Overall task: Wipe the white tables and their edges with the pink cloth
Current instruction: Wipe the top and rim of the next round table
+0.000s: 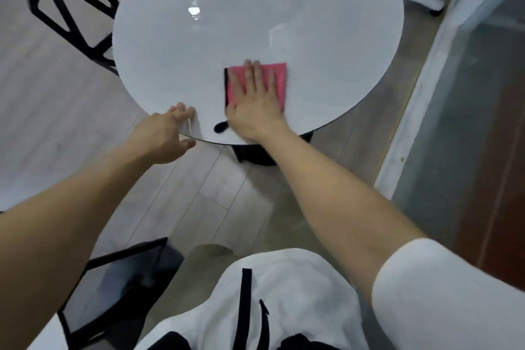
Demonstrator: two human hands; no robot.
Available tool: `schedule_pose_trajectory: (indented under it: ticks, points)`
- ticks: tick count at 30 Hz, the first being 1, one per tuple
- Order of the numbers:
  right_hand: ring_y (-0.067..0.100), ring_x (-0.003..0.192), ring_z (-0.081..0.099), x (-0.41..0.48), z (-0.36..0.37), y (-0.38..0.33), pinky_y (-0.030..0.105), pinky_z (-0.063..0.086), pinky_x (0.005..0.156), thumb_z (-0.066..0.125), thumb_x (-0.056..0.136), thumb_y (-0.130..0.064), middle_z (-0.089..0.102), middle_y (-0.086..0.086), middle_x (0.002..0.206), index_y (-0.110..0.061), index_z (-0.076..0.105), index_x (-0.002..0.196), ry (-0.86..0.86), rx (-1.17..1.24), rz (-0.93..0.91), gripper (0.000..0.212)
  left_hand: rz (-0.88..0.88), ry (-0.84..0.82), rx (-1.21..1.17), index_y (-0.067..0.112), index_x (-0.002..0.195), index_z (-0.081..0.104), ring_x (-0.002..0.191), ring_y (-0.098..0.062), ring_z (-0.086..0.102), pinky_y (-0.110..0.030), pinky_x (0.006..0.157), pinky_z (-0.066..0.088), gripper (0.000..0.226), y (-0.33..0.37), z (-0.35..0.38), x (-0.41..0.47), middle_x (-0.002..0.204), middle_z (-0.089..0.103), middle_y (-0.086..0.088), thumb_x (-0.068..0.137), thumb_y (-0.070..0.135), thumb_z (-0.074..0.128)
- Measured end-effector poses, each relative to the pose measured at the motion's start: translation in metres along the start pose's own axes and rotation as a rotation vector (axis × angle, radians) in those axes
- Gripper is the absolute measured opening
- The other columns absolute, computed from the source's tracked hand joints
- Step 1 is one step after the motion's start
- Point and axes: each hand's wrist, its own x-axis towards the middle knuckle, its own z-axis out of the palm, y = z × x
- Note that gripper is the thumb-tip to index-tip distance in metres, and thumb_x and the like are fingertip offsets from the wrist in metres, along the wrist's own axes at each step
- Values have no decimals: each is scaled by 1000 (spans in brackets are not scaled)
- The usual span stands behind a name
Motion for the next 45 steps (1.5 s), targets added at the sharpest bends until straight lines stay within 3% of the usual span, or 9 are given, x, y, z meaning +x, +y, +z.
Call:
schedule_pose_trajectory:
  ticks: [7,13,16,24,29,32,36,39,45]
  points:
    - [20,168,2,-10,-8,24,50,-4,134,19,90,-48,8,-1,181,-29,16,173,-158,-97,-420,85,-34,-65,-38,30,171,26,152,-38,44,-45,120,40,80,-1,-8,5,180,19,3,102,16,64]
    - [16,167,-10,27,-70,122,55,-15,132,17,106,-61,-5,-2,182,-27,8,174,-308,-14,-79,76,-31,-52,-47,21,161,35,136,-42,56,-55,109,52,67,5,-7,1,166,38,-8,101,13,64]
    - [31,168,2,12,-21,62,56,-5,134,17,109,-60,10,16,180,-8,18,171,-35,-105,61,81,-40,-64,-43,22,164,31,143,-38,52,-52,111,51,68,8,-8,0,171,31,-4,103,13,60]
    - [28,163,27,4,18,4,56,15,132,29,109,-52,35,7,174,-29,43,165,26,-72,-556,62,-47,-68,-107,26,166,33,142,-41,51,-53,115,46,76,-8,5,9,172,34,-1,98,5,58]
    - [33,166,14,48,-57,183,57,7,134,15,109,-62,22,14,177,-27,23,169,116,-199,55,71,-36,-82,-78,24,156,39,141,-36,54,-57,111,49,60,-6,1,9,163,40,-4,100,13,57]
    - [29,168,-4,57,-59,165,53,-4,135,14,104,-66,0,15,181,-7,5,172,85,-57,386,90,-44,-64,-52,23,157,38,141,-36,54,-56,110,49,59,-5,4,9,164,40,-3,102,19,59]
    - [29,163,24,35,-1,28,55,10,133,18,112,-51,43,10,168,-18,48,160,141,-123,-268,66,-60,-84,-65,25,158,36,142,-37,53,-56,109,51,62,-5,6,10,164,39,-4,101,17,59]
    - [26,167,10,8,1,7,59,0,133,18,112,-56,19,6,180,-32,31,169,-25,-184,-553,64,-75,-117,-70,29,163,35,140,-37,54,-54,109,51,68,-4,-2,12,165,39,-3,101,16,59]
    - [27,163,21,56,-62,184,66,1,131,27,113,-50,28,7,174,-35,23,171,-8,-281,-345,59,-27,-105,-125,21,145,43,114,-36,64,-55,89,58,52,-6,0,9,145,45,-3,97,12,60]
